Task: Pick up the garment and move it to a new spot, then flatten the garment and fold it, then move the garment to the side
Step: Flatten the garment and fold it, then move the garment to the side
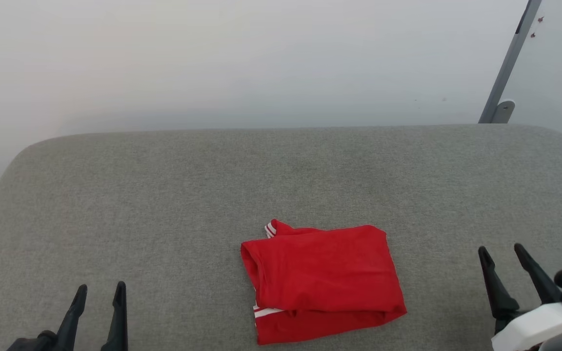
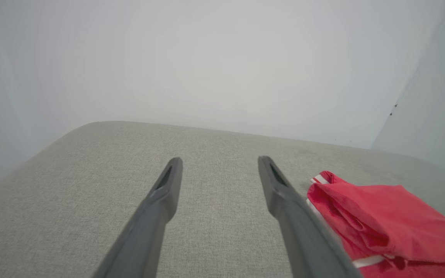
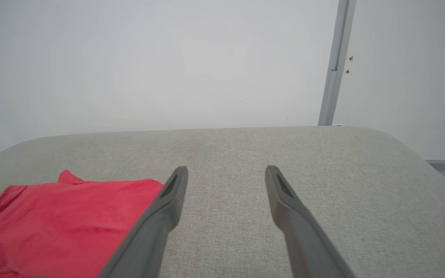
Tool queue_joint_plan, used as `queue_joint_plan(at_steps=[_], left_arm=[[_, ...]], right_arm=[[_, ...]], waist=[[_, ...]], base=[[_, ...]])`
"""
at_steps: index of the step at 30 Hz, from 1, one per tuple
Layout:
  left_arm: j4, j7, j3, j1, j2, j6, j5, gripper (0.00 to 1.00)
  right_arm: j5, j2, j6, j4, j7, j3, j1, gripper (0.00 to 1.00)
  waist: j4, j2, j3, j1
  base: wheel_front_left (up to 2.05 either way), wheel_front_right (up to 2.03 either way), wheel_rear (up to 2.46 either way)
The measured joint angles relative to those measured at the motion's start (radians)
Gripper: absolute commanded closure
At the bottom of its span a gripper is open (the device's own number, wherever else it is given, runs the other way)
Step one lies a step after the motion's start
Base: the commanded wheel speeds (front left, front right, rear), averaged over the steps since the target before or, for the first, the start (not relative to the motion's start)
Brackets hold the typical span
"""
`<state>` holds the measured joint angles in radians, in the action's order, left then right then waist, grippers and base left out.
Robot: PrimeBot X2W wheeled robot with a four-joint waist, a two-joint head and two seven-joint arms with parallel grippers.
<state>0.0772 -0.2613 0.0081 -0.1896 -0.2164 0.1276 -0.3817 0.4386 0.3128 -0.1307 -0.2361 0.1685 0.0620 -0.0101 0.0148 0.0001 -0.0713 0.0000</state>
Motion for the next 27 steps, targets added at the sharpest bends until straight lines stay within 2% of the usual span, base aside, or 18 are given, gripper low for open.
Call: queue_joint_plan(at_steps=[20,27], left_arm=[[-0.007,0.0,-0.01,-0.002,0.0,0.0,0.032,0.0],[-0.016,0.0,-0.011,-0.001,0.002,0.0,0.031,0.0]], right_arm=[[-0.04,-0.036,0.0,-0.014,0.021,-0.02,-0.027,0.0],[-0.036,-0.046,0.0,0.0,-0.01,-0.001,-0.022,0.0]], waist=[[0.01,-0.0001,0.002,0.0001],[0.021,0.0,0.007,0.0]], base=[[0.0,0.0,0.0],[0.0,0.0,0.0]])
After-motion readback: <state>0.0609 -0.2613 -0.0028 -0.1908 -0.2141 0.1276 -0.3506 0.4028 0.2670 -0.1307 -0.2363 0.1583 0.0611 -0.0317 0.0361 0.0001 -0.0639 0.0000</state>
